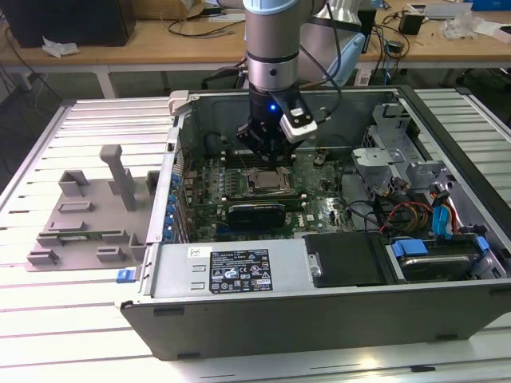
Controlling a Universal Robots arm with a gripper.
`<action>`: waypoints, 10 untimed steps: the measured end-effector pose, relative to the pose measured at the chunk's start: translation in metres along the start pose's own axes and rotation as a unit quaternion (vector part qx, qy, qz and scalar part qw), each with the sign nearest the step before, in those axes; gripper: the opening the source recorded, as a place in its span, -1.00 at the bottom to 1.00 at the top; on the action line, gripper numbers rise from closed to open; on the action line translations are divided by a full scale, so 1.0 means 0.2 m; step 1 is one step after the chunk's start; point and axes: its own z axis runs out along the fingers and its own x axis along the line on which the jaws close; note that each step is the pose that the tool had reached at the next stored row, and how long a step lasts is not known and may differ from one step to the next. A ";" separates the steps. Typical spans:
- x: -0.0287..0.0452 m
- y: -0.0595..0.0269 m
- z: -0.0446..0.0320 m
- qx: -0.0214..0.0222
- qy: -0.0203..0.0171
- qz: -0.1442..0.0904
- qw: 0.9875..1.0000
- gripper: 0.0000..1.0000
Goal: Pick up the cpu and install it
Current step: 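Close the cpu cover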
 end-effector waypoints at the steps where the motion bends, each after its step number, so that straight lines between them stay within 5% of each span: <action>1: 0.008 -0.001 0.001 0.001 0.000 -0.003 1.000 -0.79; 10: 0.044 -0.019 0.031 0.002 0.000 0.000 1.000 -0.79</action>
